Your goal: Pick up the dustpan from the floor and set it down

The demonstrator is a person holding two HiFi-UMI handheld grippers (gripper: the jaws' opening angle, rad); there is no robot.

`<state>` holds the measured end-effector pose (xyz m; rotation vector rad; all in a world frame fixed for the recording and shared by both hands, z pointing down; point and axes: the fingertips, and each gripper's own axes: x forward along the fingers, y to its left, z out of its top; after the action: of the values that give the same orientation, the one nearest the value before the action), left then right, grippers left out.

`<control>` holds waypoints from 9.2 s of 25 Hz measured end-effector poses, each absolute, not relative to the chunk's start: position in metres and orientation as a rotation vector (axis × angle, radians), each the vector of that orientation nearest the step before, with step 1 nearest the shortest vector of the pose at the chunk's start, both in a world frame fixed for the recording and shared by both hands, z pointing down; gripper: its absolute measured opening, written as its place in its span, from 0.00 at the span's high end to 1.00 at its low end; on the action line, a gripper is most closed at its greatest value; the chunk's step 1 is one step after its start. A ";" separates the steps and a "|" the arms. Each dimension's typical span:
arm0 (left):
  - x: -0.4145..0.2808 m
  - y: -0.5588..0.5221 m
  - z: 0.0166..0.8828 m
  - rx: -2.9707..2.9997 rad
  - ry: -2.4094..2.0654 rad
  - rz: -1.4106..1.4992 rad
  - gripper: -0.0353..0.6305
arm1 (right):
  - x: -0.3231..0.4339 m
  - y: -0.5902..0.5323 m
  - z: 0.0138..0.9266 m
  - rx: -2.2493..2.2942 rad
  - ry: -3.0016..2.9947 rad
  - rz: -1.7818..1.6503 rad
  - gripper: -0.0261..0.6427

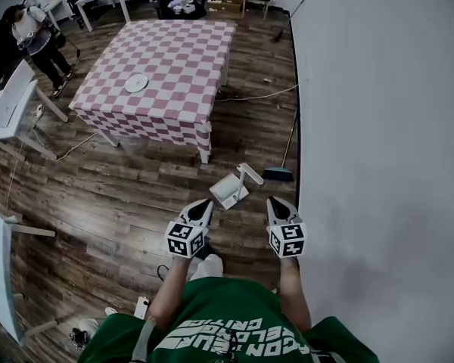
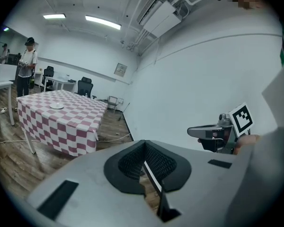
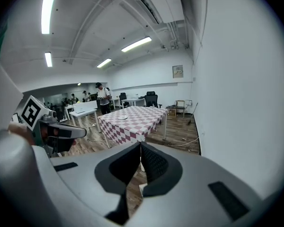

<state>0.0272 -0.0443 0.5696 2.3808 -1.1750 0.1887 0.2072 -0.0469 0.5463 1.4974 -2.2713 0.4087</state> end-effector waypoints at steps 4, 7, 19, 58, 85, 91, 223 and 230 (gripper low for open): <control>0.011 -0.059 0.572 2.373 -1.167 0.179 0.94 | 0.191 -0.063 0.548 1.494 -2.261 0.401 0.95; -0.003 -0.068 0.572 2.370 -1.167 0.172 0.94 | 0.176 -0.075 0.545 1.487 -2.260 0.394 0.95; -0.070 -0.094 0.572 2.312 -1.238 0.088 0.94 | 0.109 -0.110 0.541 1.372 -2.290 0.320 0.95; -0.043 -0.165 0.566 2.162 -1.494 0.098 0.94 | 0.150 -0.248 0.602 1.014 -2.336 0.374 0.95; -0.047 -0.163 0.600 1.996 -1.600 0.082 0.94 | 0.160 -0.249 0.773 0.649 -1.973 0.574 0.63; -0.056 -0.153 0.602 1.975 -1.621 0.101 0.94 | 0.159 -0.252 0.822 0.621 -1.812 0.562 0.63; 0.036 -0.217 0.533 2.463 -1.131 0.152 0.94 | 0.384 -0.206 0.515 1.752 -1.698 0.329 0.77; 0.027 -0.212 0.539 2.433 -1.156 0.150 0.94 | 0.378 -0.202 0.552 1.678 -1.680 0.393 0.77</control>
<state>0.0266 -0.2118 0.5395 2.4331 -1.1559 0.1495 0.3777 -0.2017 0.5523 1.6776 -1.6796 0.3929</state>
